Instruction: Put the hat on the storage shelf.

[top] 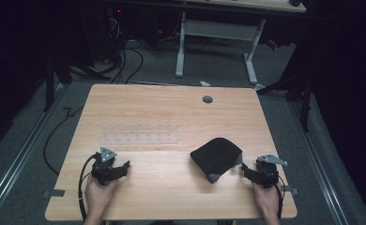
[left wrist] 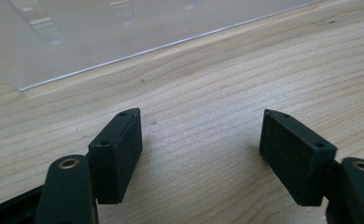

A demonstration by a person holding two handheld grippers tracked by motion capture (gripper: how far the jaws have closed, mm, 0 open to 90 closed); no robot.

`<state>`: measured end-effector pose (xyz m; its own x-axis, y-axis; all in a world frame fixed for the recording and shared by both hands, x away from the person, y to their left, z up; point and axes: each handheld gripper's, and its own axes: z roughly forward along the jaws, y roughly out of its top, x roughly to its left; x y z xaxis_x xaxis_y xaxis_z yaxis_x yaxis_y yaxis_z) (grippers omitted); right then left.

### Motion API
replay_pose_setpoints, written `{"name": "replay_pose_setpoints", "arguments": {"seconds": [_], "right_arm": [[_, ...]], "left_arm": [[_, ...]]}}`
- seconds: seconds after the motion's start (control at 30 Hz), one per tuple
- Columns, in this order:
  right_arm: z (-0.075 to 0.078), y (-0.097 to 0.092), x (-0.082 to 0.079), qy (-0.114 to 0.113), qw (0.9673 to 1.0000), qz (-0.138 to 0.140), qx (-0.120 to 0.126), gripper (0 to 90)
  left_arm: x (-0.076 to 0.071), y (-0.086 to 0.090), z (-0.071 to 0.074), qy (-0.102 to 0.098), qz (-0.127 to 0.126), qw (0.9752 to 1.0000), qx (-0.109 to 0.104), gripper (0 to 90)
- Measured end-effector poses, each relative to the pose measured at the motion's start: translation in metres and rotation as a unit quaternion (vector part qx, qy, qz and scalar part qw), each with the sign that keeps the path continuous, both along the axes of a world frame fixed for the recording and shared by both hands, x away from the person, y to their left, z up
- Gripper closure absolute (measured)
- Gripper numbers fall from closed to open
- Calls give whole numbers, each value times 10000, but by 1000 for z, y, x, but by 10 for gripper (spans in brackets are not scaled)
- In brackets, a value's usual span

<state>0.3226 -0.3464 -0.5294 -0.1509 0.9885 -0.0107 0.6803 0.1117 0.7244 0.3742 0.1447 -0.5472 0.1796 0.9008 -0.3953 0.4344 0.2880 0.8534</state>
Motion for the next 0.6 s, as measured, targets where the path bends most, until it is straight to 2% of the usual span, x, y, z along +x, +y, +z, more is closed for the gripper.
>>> {"name": "replay_pose_setpoints", "arguments": {"seconds": [0.17, 0.37, 0.6], "right_arm": [[1, -3, -4, 9, 9998, -65, 165, 347], [7, -5, -14, -121, 9991, 34, 410, 314], [20, -2, -25, -433, 9970, 208, 613, 280]], "left_arm": [[0, 0, 0, -2, 8, 10000, 0, 301], [0, 0, 0, -2, 2, 10000, 1, 298], [0, 0, 0, -2, -7, 10000, 3, 295]]}}
